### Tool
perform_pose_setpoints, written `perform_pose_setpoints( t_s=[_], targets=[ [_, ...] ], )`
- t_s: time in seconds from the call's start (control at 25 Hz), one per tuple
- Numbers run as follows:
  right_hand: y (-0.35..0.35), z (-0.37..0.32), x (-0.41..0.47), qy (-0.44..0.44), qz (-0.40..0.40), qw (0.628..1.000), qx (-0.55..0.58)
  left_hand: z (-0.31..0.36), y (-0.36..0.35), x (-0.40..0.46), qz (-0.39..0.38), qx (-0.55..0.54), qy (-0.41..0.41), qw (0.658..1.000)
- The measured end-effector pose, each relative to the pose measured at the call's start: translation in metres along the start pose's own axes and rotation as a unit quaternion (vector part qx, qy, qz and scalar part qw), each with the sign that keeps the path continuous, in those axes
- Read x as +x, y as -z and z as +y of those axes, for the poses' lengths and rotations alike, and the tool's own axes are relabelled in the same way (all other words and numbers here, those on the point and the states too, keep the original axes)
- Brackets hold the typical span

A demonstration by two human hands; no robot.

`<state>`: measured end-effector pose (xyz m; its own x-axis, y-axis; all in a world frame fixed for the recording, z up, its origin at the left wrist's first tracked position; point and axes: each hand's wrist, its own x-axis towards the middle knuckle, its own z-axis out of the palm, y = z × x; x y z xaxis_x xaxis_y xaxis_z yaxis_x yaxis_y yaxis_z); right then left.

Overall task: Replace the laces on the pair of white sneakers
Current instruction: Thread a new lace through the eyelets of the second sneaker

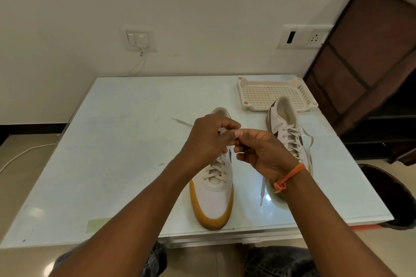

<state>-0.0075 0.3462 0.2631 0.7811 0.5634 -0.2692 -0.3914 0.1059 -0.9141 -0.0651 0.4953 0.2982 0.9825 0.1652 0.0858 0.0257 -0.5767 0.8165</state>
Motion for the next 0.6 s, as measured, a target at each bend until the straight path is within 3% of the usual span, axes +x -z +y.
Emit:
perform_pose_setpoints(
  t_s=[0.24,0.48,0.6],
  targets=[
    [-0.004,0.001,0.007,-0.024,0.007,1.000,0.014,-0.016,0.004,0.009,0.039,0.014,0.007,0.999],
    [-0.015,0.012,0.013,-0.022,0.125,0.992,0.018,-0.014,-0.008,0.010,0.097,-0.069,0.046,0.992],
    [-0.013,0.011,0.015,-0.025,0.142,0.989,0.012,-0.020,-0.006,0.014,0.079,-0.067,0.039,0.994]
  ],
)
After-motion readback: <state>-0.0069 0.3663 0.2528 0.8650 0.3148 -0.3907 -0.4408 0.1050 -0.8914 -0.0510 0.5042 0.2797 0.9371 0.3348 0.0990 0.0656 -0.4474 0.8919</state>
